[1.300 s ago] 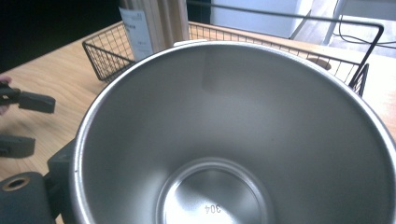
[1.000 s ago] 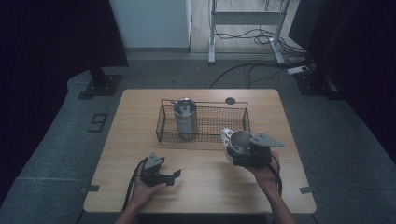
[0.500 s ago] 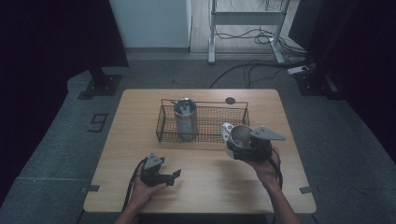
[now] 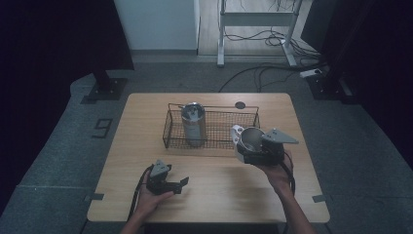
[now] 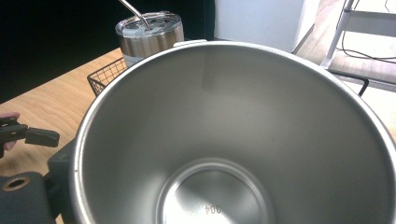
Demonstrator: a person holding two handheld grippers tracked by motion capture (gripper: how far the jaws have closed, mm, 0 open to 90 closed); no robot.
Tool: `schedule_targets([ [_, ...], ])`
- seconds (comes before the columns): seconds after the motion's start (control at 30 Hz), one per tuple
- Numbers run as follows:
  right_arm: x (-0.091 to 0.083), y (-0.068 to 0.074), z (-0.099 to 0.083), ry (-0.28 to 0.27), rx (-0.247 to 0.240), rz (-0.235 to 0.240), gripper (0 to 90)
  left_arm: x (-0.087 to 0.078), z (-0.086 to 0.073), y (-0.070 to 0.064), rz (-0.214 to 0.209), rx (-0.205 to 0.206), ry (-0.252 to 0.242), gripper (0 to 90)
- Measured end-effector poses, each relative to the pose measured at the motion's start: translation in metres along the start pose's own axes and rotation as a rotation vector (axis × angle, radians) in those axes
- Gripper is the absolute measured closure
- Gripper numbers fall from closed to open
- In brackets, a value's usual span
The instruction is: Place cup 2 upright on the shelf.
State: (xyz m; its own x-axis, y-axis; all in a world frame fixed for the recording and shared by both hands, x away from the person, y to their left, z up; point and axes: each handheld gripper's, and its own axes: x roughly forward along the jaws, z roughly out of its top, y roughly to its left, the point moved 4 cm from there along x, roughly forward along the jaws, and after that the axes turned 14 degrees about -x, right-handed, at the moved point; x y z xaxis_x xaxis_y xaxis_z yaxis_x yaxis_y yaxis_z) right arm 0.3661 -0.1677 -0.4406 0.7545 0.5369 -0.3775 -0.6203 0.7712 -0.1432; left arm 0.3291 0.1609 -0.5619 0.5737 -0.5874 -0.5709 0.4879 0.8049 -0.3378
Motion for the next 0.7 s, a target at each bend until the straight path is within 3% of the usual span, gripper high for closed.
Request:
schedule_targets([
  [0.4,0.003,-0.002,0.01,0.001,-0.008,0.006,6.6,0.0,0.0,-0.001,-0.014,-0.01,-0.002,8.4],
  [0.7,0.006,-0.005,0.016,-0.001,-0.007,0.006,6.6,0.001,0.0,0.0,0.001,0.0,0.001,8.4],
])
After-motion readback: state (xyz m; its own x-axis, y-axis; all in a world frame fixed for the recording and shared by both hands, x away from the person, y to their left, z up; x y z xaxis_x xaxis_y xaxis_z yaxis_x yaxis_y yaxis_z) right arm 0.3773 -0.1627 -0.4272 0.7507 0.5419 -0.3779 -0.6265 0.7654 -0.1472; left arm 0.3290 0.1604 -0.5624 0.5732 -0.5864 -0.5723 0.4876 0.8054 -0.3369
